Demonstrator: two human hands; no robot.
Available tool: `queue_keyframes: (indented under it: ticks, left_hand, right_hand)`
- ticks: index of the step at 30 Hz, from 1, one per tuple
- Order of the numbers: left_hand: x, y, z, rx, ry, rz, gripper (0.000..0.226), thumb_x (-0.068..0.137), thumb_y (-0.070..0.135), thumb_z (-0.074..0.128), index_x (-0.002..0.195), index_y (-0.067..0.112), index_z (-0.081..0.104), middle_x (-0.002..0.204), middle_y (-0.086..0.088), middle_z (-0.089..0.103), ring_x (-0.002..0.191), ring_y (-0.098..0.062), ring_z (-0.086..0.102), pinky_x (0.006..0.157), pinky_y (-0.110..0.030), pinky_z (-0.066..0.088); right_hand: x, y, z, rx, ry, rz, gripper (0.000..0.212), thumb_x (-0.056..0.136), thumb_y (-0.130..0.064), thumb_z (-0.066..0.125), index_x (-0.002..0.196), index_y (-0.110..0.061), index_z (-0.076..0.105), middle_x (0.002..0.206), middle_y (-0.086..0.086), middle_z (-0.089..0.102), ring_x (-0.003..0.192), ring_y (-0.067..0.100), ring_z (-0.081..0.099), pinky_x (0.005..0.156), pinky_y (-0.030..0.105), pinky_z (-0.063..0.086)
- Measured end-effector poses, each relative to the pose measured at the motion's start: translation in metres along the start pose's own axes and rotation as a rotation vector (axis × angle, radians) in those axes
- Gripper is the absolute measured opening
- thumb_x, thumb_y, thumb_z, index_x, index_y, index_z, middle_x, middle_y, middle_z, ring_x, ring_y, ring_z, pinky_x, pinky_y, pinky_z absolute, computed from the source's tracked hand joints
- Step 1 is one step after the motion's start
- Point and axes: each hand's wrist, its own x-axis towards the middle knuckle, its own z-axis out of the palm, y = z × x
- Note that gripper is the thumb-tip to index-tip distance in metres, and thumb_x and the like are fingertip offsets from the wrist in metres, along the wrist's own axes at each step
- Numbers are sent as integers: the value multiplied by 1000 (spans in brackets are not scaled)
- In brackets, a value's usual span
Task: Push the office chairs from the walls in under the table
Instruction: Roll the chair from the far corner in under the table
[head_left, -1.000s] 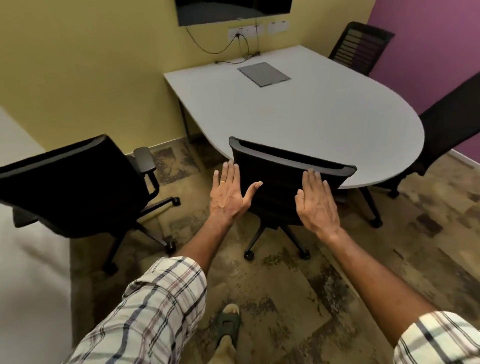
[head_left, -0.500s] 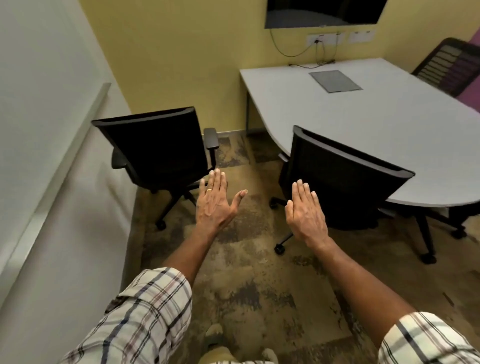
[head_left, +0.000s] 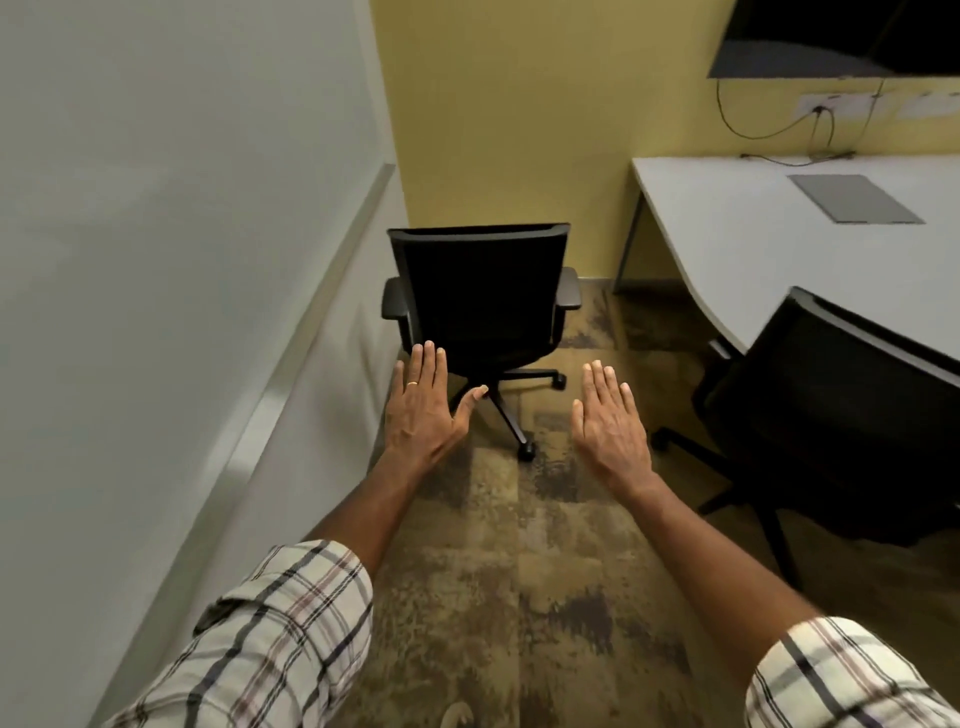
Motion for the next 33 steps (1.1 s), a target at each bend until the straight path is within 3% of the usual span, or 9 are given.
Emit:
queue_keyframes:
  ticks: [5,12,19,29,33]
  left_hand:
    - [14,-77,-23,59,19,-57,94,98,78,2,166,12,-1,174,-9,-6,159,-22,-13,122,-39,-19]
    - [51,-124,-41,59,62,-87,92,100,75,3,166,11,3,174,-10,-5,160,-24,-14,123,-41,-19]
    - [102,-125,-32,37,36,-64,92,101,75,3,166,9,7,174,-11,-2,160,-24,-12,123,-42,-18]
    - [255,-140,-16,50,69,-126,100,95,76,-9,166,7,10,174,-11,2,161,-25,-9,124,-42,-17]
    - [336,-129,-20,36,91,-162,92,101,71,-4,166,8,10,174,-12,4,161,-26,-6,124,-43,-15]
  right_hand:
    - [29,-70,10,21,27,-51,59,109,-32,17,162,-12,0,172,6,-6,158,17,-10,131,42,-2]
    - [82,-128,14,5,22,-98,60,109,-30,17,163,-11,1,172,7,-6,159,17,-9,130,42,-2]
    - [148,-135,21,-34,-2,-131,60,109,-32,17,163,-11,1,172,6,-6,158,17,-9,130,43,-1]
    - [341,-137,33,-27,13,-181,63,108,-39,12,163,-10,4,172,7,0,159,18,-5,130,41,-4]
    - [424,-122,14,-35,40,-154,64,108,-41,11,163,-9,5,172,8,1,159,20,-4,130,43,-4]
